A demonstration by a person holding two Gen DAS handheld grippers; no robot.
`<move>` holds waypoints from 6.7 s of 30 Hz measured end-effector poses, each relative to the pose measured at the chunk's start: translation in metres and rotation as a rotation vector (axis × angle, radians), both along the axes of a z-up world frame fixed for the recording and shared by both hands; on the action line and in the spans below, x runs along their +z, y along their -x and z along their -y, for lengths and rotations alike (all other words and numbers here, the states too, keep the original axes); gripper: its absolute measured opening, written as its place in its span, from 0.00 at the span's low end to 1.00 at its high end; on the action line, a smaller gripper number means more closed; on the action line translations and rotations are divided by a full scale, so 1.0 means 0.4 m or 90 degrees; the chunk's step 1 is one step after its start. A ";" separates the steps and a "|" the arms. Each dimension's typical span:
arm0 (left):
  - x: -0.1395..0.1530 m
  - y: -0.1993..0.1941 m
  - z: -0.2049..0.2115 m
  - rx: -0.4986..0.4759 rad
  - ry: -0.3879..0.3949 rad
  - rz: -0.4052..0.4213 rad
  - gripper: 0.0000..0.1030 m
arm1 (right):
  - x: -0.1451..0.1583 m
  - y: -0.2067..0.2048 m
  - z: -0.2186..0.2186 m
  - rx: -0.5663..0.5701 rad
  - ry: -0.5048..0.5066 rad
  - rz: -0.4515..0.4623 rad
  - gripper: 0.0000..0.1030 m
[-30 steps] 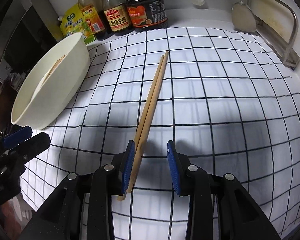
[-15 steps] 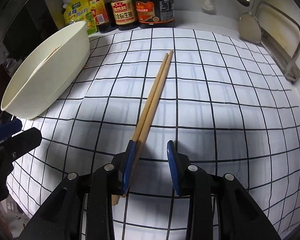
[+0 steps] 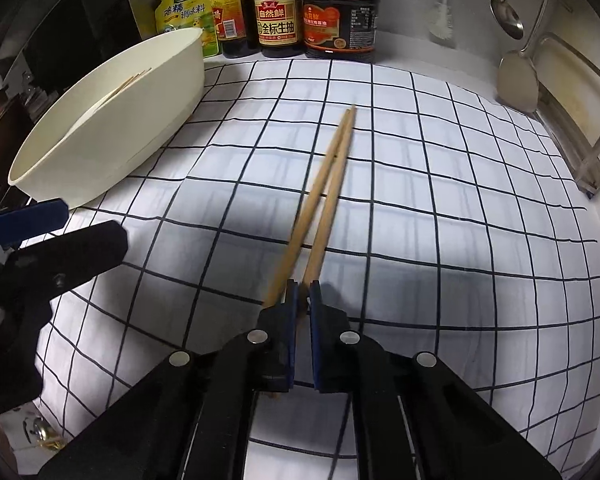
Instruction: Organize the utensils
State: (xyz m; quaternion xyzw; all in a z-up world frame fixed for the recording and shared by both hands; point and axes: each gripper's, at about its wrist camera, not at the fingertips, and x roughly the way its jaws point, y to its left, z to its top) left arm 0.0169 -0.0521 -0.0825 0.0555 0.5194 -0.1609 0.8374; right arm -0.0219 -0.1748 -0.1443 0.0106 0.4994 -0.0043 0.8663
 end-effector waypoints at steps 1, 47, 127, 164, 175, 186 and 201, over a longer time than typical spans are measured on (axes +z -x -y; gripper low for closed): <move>-0.002 0.000 0.007 -0.001 0.001 -0.001 0.66 | 0.000 0.003 0.007 -0.002 -0.002 0.000 0.05; -0.133 -0.056 0.191 0.041 -0.022 0.008 0.70 | -0.006 0.031 0.253 -0.022 -0.024 0.037 0.15; 0.059 -0.387 -0.417 0.177 -0.015 0.024 0.07 | 0.168 -0.463 -0.400 0.139 -0.137 0.016 0.06; 0.160 -0.302 -0.457 0.215 -0.027 0.091 0.80 | 0.269 -0.328 -0.333 0.103 -0.130 0.077 0.36; 0.187 -0.281 -0.455 0.218 -0.033 0.102 0.82 | 0.286 -0.304 -0.332 0.104 -0.130 0.090 0.39; 0.201 -0.251 -0.464 0.228 -0.030 0.101 0.85 | 0.297 -0.279 -0.331 0.110 -0.126 0.092 0.41; 0.230 -0.224 -0.462 0.233 -0.032 0.107 0.88 | 0.322 -0.245 -0.333 0.119 -0.111 0.090 0.43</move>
